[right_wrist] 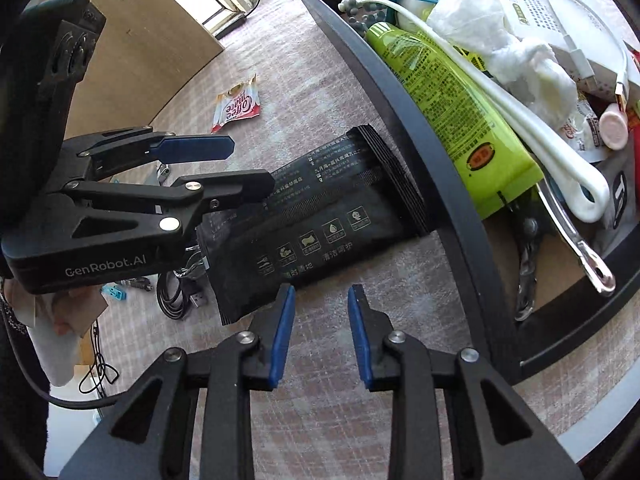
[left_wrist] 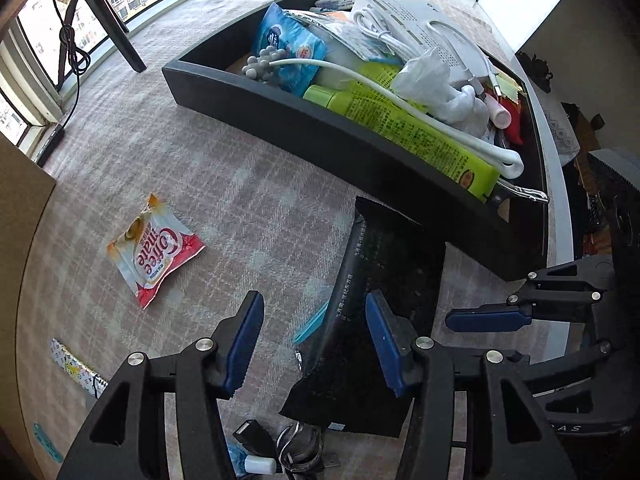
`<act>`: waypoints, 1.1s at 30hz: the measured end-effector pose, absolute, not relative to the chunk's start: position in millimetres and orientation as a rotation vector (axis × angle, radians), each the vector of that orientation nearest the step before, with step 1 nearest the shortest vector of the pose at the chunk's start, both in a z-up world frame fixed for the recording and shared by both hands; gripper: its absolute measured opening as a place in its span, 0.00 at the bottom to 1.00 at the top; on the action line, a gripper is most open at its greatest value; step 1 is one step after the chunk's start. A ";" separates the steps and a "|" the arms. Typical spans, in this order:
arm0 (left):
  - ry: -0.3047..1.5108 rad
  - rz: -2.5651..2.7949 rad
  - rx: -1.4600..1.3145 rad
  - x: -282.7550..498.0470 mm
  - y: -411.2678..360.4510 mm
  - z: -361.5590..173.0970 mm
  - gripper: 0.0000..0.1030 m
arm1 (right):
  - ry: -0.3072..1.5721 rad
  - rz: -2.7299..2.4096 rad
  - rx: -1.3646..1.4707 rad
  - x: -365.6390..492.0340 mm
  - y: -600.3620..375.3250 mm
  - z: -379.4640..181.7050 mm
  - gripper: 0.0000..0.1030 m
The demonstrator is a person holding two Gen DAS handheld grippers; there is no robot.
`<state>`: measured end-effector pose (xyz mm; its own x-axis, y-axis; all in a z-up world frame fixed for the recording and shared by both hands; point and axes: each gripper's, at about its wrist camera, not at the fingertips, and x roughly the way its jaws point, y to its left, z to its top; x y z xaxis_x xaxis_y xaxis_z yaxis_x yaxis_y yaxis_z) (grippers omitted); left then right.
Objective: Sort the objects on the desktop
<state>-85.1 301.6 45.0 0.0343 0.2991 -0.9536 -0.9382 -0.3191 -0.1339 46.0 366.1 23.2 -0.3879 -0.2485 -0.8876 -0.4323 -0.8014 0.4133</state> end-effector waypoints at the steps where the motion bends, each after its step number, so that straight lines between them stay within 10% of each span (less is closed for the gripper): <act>1: 0.738 1.492 -1.263 -84.2 302.4 42.5 0.47 | 0.944 2.332 -1.657 44.8 365.9 20.8 0.23; 29: 0.516 1.488 -1.311 -75.1 277.8 60.7 0.16 | 1.189 2.408 -1.559 17.0 382.2 10.6 0.26; 33: 0.432 1.489 -1.293 -71.9 272.9 84.7 0.11 | 1.220 2.477 -1.525 17.5 380.5 25.5 0.11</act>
